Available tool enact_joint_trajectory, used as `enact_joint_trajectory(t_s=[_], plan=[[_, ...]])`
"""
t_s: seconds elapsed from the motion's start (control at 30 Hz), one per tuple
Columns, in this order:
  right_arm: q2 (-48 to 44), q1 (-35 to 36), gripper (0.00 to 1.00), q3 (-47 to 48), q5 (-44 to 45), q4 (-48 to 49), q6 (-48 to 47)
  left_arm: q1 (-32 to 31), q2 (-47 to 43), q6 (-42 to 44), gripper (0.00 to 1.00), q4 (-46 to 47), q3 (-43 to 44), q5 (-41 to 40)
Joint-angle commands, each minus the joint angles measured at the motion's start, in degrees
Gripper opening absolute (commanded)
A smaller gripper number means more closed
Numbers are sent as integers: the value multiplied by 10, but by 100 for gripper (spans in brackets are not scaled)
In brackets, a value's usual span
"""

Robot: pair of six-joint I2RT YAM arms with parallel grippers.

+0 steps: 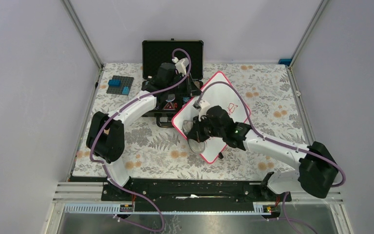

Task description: Erase the whiteboard

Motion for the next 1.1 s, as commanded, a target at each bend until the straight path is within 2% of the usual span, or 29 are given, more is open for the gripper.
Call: enact_joint_trajectory(t_s=[0.0, 0.1, 0.43, 0.6, 0.73, 1.07], plan=[[-31, 4, 0, -58, 52, -75, 9, -11, -27, -10, 0, -28, -9, 11], [-31, 4, 0, -36, 56, -72, 1, -11, -28, -11, 0, -26, -11, 12], [121, 7, 0, 205, -5, -49, -45, -10, -31, -7, 0, -26, -13, 4], [149, 7, 0, 252, -11, -49, -47, -11, -29, -8, 0, -28, -11, 6], [141, 7, 0, 219, 4, -47, -42, -11, -29, -8, 0, -28, -11, 6], [24, 7, 0, -37, 53, -46, 5, -11, -29, -10, 0, -28, -12, 9]])
